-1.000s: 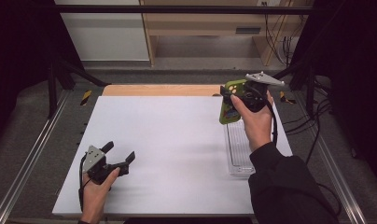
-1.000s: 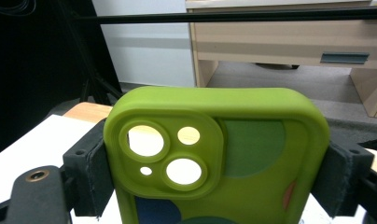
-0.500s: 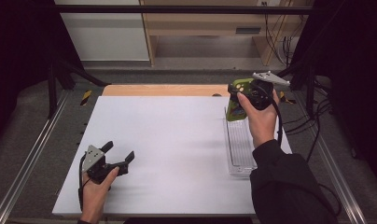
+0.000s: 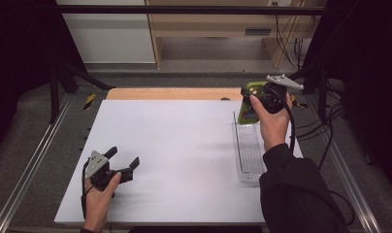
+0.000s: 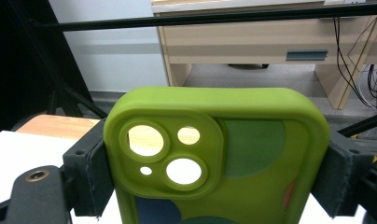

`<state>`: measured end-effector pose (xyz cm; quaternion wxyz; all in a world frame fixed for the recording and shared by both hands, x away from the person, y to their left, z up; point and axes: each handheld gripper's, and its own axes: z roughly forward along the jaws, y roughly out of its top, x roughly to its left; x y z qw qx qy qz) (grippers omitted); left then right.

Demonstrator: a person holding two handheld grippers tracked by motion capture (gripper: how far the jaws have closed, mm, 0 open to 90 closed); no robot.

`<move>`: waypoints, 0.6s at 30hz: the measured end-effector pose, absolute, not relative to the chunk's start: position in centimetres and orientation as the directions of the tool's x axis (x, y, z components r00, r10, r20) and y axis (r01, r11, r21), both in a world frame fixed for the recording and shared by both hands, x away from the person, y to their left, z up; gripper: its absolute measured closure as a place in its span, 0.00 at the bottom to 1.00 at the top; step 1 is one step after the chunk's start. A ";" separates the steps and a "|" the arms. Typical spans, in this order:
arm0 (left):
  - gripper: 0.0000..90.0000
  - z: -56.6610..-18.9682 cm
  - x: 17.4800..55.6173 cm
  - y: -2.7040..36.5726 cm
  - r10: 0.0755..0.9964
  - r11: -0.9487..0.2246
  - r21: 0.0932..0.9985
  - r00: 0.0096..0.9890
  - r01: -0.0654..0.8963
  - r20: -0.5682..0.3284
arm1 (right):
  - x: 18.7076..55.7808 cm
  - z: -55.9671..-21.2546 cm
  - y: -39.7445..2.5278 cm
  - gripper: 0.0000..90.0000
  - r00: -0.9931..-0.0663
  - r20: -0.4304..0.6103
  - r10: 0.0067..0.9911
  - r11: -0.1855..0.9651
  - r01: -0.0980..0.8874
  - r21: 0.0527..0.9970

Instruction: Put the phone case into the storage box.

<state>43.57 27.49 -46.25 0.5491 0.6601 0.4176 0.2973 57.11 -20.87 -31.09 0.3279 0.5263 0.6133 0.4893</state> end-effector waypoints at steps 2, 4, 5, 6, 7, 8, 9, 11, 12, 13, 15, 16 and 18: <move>0.03 -46.2 43.5 27.6 0.879 -0.048 0.975 0.473 0.219 -0.063 | 57.2 -31.2 -20.9 0.18 -0.228 0.109 0.967 -0.030 0.327 0.945; 0.03 -46.2 43.5 27.7 0.878 -0.047 0.975 0.474 0.215 -0.062 | 57.4 -31.4 -20.8 0.18 -0.226 0.111 0.968 -0.031 0.328 0.944; 0.03 -46.2 43.6 27.7 0.879 -0.049 0.976 0.472 0.214 -0.060 | 57.4 -31.4 -20.8 0.18 -0.223 0.110 0.969 -0.032 0.329 0.944; 0.03 -46.2 43.6 27.7 0.879 -0.049 0.976 0.472 0.213 -0.059 | 57.5 -31.5 -20.8 0.18 -0.223 0.109 0.969 -0.030 0.329 0.944; 0.03 -46.2 43.6 27.8 0.879 -0.050 0.976 0.474 0.213 -0.059 | 57.5 -31.5 -20.7 0.18 -0.223 0.104 0.969 -0.026 0.328 0.944; 0.03 -46.2 43.6 27.8 0.881 -0.055 0.976 0.471 0.210 -0.052 | 57.6 -31.6 -20.7 0.18 -0.220 0.100 0.970 -0.023 0.327 0.945; 0.03 -46.2 43.6 27.9 0.881 -0.056 0.976 0.471 0.210 -0.051 | 57.7 -31.6 -20.7 0.18 -0.219 0.100 0.971 -0.024 0.326 0.945; 0.03 -46.3 43.7 27.8 0.878 -0.049 0.976 0.474 0.213 -0.059 | 57.8 -31.7 -20.7 0.18 -0.214 0.100 0.972 -0.025 0.326 0.945; 0.03 -46.3 43.7 27.9 0.880 -0.055 0.976 0.472 0.210 -0.052 | 57.8 -31.8 -20.8 0.18 -0.212 0.101 0.972 -0.026 0.328 0.944; 0.03 -46.3 43.7 27.9 0.879 -0.060 0.976 0.474 0.211 -0.048 | 57.9 -31.8 -20.8 0.18 -0.212 0.099 0.972 -0.025 0.327 0.945; 0.03 -46.3 43.6 27.9 0.879 -0.057 0.976 0.473 0.209 -0.049 | 58.0 -31.9 -20.8 0.18 -0.207 0.097 0.973 -0.024 0.329 0.944; 0.03 -46.2 43.6 27.9 0.879 -0.057 0.977 0.475 0.206 -0.049 | 58.1 -32.0 -20.8 0.18 -0.207 0.097 0.974 -0.023 0.330 0.944; 0.03 -46.2 43.6 27.9 0.878 -0.060 0.977 0.476 0.205 -0.046 | 58.2 -32.1 -20.7 0.18 -0.206 0.100 0.974 -0.027 0.330 0.944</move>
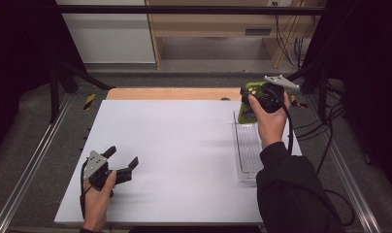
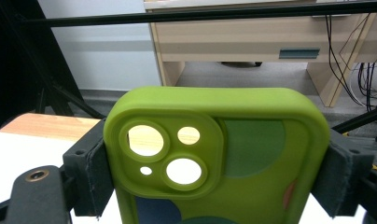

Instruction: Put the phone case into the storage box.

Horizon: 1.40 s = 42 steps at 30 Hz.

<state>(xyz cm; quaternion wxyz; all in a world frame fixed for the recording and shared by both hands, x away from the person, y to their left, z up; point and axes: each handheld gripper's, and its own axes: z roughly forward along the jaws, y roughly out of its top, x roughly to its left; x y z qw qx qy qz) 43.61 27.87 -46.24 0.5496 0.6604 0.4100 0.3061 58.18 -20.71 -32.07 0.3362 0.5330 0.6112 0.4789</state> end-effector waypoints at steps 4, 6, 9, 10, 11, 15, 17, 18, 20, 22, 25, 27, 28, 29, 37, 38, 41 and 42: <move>0.03 -46.2 43.6 27.8 0.877 -0.062 0.977 0.479 0.205 -0.045 | 58.3 -32.2 -20.6 0.18 -0.205 0.098 0.974 -0.025 0.331 0.943; 0.03 -46.3 43.6 27.8 0.876 -0.064 0.977 0.481 0.205 -0.044 | 58.4 -32.3 -20.5 0.18 -0.206 0.096 0.974 -0.023 0.331 0.943; 0.03 -46.3 43.6 27.8 0.872 -0.064 0.977 0.487 0.205 -0.045 | 58.5 -32.4 -20.5 0.18 -0.200 0.093 0.975 -0.022 0.332 0.943; 0.03 -46.3 43.6 27.8 0.872 -0.064 0.977 0.487 0.205 -0.045 | 58.5 -32.5 -20.5 0.18 -0.198 0.091 0.976 -0.020 0.332 0.943; 0.03 -46.2 43.6 27.8 0.875 -0.066 0.977 0.483 0.203 -0.042 | 58.6 -32.5 -20.5 0.18 -0.194 0.087 0.977 -0.019 0.332 0.943; 0.03 -46.2 43.6 27.8 0.875 -0.067 0.977 0.483 0.202 -0.039 | 58.9 -32.8 -20.6 0.18 -0.176 0.089 0.980 -0.025 0.334 0.942; 0.03 -46.3 43.6 27.8 0.872 -0.066 0.977 0.488 0.202 -0.041 | 59.0 -33.0 -20.7 0.18 -0.167 0.084 0.982 -0.024 0.331 0.943; 0.03 -46.3 43.6 27.8 0.872 -0.067 0.977 0.488 0.201 -0.041 | 59.2 -33.1 -20.7 0.18 -0.162 0.082 0.983 -0.024 0.330 0.944; 0.03 -46.3 43.7 27.8 0.871 -0.069 0.977 0.490 0.202 -0.039 | 59.4 -33.3 -20.8 0.18 -0.152 0.084 0.985 -0.029 0.333 0.943; 0.03 -46.3 43.6 27.8 0.870 -0.071 0.977 0.491 0.200 -0.038 | 59.6 -33.7 -20.9 0.18 -0.143 0.085 0.986 -0.032 0.335 0.942; 0.03 -46.2 43.6 27.8 0.870 -0.070 0.977 0.491 0.199 -0.038 | 60.1 -34.2 -20.9 0.18 -0.128 0.082 0.988 -0.034 0.338 0.940; 0.03 -46.3 43.7 27.8 0.870 -0.071 0.977 0.491 0.200 -0.037 | 60.4 -34.5 -21.0 0.18 -0.123 0.084 0.989 -0.038 0.341 0.939; 0.03 -46.3 43.7 27.8 0.870 -0.071 0.977 0.491 0.200 -0.037 | 60.6 -34.7 -21.0 0.18 -0.122 0.082 0.989 -0.037 0.339 0.940; 0.03 -46.3 43.7 27.8 0.870 -0.070 0.977 0.491 0.200 -0.038 | 60.7 -34.9 -21.0 0.18 -0.118 0.081 0.990 -0.037 0.338 0.940; 0.03 -46.2 43.6 27.9 0.872 -0.071 0.978 0.488 0.197 -0.035 | 61.0 -36.0 -21.1 0.18 -0.109 0.079 0.991 -0.039 0.334 0.942; 0.03 -46.2 43.7 27.9 0.870 -0.068 0.978 0.492 0.198 -0.039 | 61.0 -36.2 -21.1 0.18 -0.106 0.077 0.991 -0.038 0.327 0.944; 0.03 -46.3 43.7 27.9 0.870 -0.067 0.978 0.492 0.199 -0.040 | 61.1 -36.6 -21.2 0.18 -0.106 0.084 0.991 -0.046 0.319 0.947; 0.03 -46.3 43.7 27.9 0.870 -0.067 0.978 0.492 0.199 -0.041 | 61.1 -36.8 -21.2 0.18 -0.105 0.086 0.991 -0.048 0.321 0.946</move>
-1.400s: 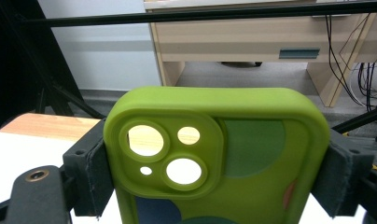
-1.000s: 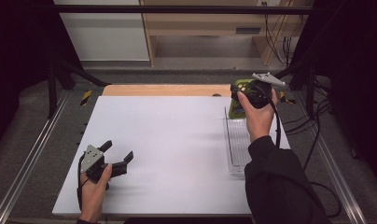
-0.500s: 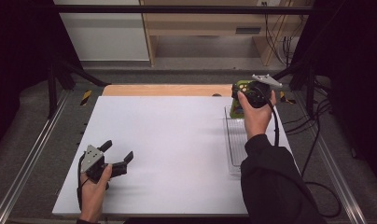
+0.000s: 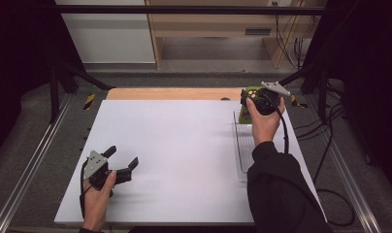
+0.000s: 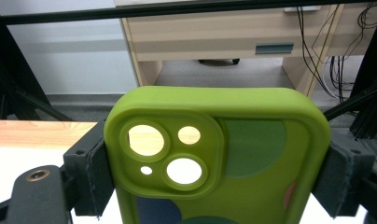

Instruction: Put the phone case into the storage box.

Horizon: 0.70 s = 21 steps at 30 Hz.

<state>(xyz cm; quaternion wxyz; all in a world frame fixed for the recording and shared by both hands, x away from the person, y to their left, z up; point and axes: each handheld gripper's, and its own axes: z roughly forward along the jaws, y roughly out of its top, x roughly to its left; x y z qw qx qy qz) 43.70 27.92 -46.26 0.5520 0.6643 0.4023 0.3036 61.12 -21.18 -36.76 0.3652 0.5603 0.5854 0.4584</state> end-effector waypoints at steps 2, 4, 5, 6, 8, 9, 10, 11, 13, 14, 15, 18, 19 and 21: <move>0.03 -46.3 43.7 27.9 0.868 -0.068 0.978 0.495 0.199 -0.040 | 61.2 -37.1 -21.2 0.18 -0.103 0.089 0.991 -0.052 0.322 0.945; 0.03 -46.3 43.7 27.9 0.868 -0.069 0.978 0.494 0.199 -0.040 | 61.3 -37.4 -21.2 0.18 -0.105 0.089 0.990 -0.051 0.319 0.946; 0.03 -46.3 43.7 27.9 0.868 -0.068 0.978 0.494 0.199 -0.040 | 61.3 -37.5 -21.3 0.18 -0.104 0.091 0.990 -0.054 0.316 0.947; 0.03 -46.3 43.7 28.0 0.868 -0.069 0.978 0.495 0.199 -0.039 | 61.4 -37.7 -21.3 0.18 -0.105 0.093 0.990 -0.055 0.314 0.948; 0.03 -46.3 43.7 28.0 0.868 -0.069 0.978 0.495 0.199 -0.039 | 61.5 -38.0 -21.3 0.18 -0.106 0.093 0.990 -0.056 0.311 0.949; 0.03 -46.3 43.7 28.0 0.868 -0.068 0.978 0.495 0.199 -0.040 | 61.5 -38.1 -21.3 0.18 -0.106 0.093 0.990 -0.056 0.309 0.949; 0.03 -46.2 43.7 28.0 0.868 -0.068 0.978 0.495 0.198 -0.040 | 61.5 -38.3 -21.2 0.18 -0.105 0.095 0.990 -0.058 0.312 0.948; 0.03 -46.2 43.7 28.0 0.867 -0.068 0.978 0.496 0.197 -0.040 | 61.5 -38.4 -21.2 0.18 -0.104 0.101 0.989 -0.065 0.307 0.949; 0.03 -46.2 43.7 28.0 0.866 -0.070 0.978 0.498 0.196 -0.038 | 61.6 -38.6 -21.1 0.18 -0.104 0.099 0.990 -0.064 0.305 0.950; 0.03 -46.2 43.7 27.9 0.866 -0.070 0.978 0.498 0.195 -0.037 | 61.6 -38.7 -21.0 0.18 -0.101 0.097 0.990 -0.062 0.306 0.950; 0.03 -46.2 43.7 27.9 0.866 -0.070 0.978 0.499 0.194 -0.037 | 61.6 -38.8 -21.0 0.18 -0.098 0.090 0.991 -0.057 0.305 0.951; 0.03 -46.2 43.7 27.9 0.865 -0.071 0.978 0.500 0.194 -0.036 | 61.8 -39.2 -20.9 0.18 -0.094 0.091 0.991 -0.058 0.302 0.952; 0.03 -46.2 43.7 27.9 0.865 -0.071 0.978 0.500 0.194 -0.036 | 61.9 -39.2 -21.0 0.18 -0.094 0.093 0.991 -0.061 0.300 0.952; 0.03 -46.2 43.7 27.9 0.865 -0.072 0.979 0.501 0.193 -0.035 | 61.9 -39.3 -21.0 0.18 -0.090 0.094 0.991 -0.063 0.295 0.953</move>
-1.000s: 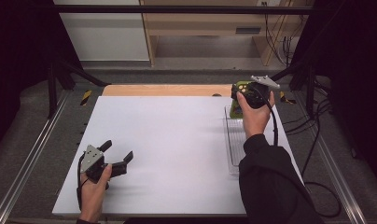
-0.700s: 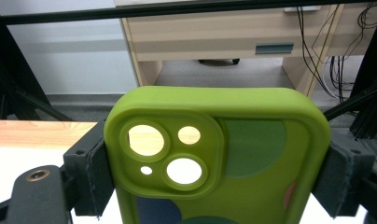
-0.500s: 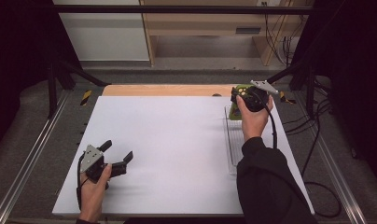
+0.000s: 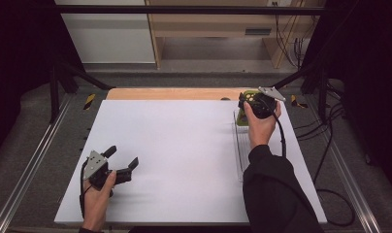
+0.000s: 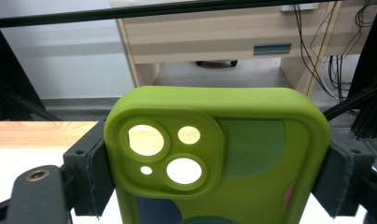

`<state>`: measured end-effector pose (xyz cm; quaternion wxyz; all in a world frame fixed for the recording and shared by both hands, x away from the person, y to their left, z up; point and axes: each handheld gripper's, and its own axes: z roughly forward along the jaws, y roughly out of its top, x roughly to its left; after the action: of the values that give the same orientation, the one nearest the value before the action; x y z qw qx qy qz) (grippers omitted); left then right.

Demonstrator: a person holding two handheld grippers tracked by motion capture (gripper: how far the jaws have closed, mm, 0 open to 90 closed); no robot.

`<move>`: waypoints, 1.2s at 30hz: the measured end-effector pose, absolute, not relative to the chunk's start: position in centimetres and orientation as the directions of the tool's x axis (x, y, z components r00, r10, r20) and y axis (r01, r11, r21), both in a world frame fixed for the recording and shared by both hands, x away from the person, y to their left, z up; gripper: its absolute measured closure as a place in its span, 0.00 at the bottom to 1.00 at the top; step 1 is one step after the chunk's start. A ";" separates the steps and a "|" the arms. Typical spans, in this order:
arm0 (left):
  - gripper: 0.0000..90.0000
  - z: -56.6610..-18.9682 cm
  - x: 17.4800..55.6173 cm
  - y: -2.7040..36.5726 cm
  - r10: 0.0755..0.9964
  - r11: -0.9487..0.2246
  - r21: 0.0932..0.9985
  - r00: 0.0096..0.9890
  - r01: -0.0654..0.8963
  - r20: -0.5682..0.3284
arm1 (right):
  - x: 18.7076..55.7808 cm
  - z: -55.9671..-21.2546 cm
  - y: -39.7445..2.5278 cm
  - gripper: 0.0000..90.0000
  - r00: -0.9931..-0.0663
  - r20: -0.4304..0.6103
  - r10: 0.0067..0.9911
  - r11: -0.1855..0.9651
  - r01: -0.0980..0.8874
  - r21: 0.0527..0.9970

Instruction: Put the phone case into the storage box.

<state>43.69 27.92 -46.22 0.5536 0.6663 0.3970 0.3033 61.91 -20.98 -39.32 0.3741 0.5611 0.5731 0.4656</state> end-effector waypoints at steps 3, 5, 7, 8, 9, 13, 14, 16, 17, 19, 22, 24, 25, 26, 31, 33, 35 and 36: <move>0.03 -46.2 43.7 27.9 0.865 -0.072 0.979 0.501 0.193 -0.036 | 62.0 -39.4 -20.9 0.18 -0.091 0.089 0.992 -0.059 0.293 0.954; 0.03 -46.2 43.7 28.0 0.864 -0.072 0.979 0.502 0.192 -0.035 | 62.0 -39.5 -20.8 0.18 -0.091 0.082 0.992 -0.052 0.292 0.955; 0.03 -46.2 43.7 28.0 0.865 -0.073 0.979 0.501 0.192 -0.034 | 62.0 -39.6 -20.6 0.18 -0.090 0.078 0.993 -0.048 0.292 0.955; 0.03 -46.2 43.7 28.0 0.865 -0.072 0.979 0.500 0.193 -0.035 | 62.1 -39.6 -20.6 0.18 -0.092 0.075 0.993 -0.045 0.290 0.956; 0.03 -46.2 43.7 28.0 0.865 -0.072 0.979 0.501 0.193 -0.035 | 62.1 -39.7 -20.5 0.18 -0.093 0.074 0.993 -0.045 0.289 0.956; 0.03 -46.2 43.7 27.9 0.863 -0.073 0.979 0.503 0.192 -0.034 | 62.1 -39.8 -20.4 0.18 -0.091 0.069 0.993 -0.041 0.280 0.959; 0.03 -46.2 43.7 27.9 0.863 -0.074 0.979 0.503 0.192 -0.034 | 62.2 -39.9 -20.3 0.18 -0.091 0.071 0.993 -0.043 0.276 0.960; 0.03 -46.2 43.7 27.9 0.863 -0.073 0.979 0.503 0.192 -0.034 | 62.2 -40.1 -20.3 0.18 -0.084 0.068 0.994 -0.043 0.272 0.961; 0.03 -46.2 43.7 27.9 0.864 -0.072 0.979 0.503 0.191 -0.035 | 62.3 -40.2 -20.3 0.18 -0.085 0.066 0.994 -0.040 0.275 0.961; 0.03 -46.2 43.7 27.9 0.863 -0.073 0.979 0.504 0.191 -0.034 | 62.4 -40.4 -20.1 0.18 -0.085 0.062 0.994 -0.036 0.278 0.960; 0.03 -46.2 43.7 27.9 0.863 -0.071 0.979 0.504 0.192 -0.037 | 62.6 -40.7 -20.0 0.18 -0.086 0.057 0.995 -0.030 0.283 0.959; 0.03 -46.2 43.7 28.0 0.863 -0.071 0.979 0.504 0.190 -0.035 | 62.7 -40.8 -19.9 0.18 -0.083 0.060 0.995 -0.034 0.284 0.958; 0.03 -46.2 43.7 28.0 0.862 -0.072 0.979 0.505 0.190 -0.035 | 62.7 -40.9 -19.9 0.18 -0.082 0.062 0.995 -0.036 0.285 0.958; 0.03 -46.2 43.7 28.0 0.863 -0.072 0.979 0.505 0.190 -0.035 | 62.8 -41.0 -19.9 0.18 -0.083 0.061 0.995 -0.035 0.283 0.958; 0.03 -46.2 43.7 27.9 0.861 -0.072 0.979 0.507 0.188 -0.034 | 62.9 -41.2 -19.8 0.18 -0.076 0.059 0.995 -0.035 0.286 0.958; 0.03 -46.2 43.7 27.9 0.861 -0.071 0.980 0.508 0.187 -0.035 | 63.0 -41.3 -19.7 0.18 -0.074 0.053 0.996 -0.030 0.285 0.958; 0.03 -46.2 43.7 27.9 0.861 -0.070 0.980 0.508 0.187 -0.035 | 63.0 -41.4 -19.7 0.18 -0.070 0.047 0.996 -0.025 0.286 0.958; 0.03 -46.2 43.7 27.9 0.860 -0.070 0.980 0.508 0.186 -0.035 | 63.1 -41.5 -19.7 0.18 -0.068 0.048 0.996 -0.027 0.285 0.958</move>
<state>43.67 27.94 -46.17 0.5573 0.6660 0.3929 0.3024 63.06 -19.68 -41.50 0.3945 0.5571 0.5752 0.4508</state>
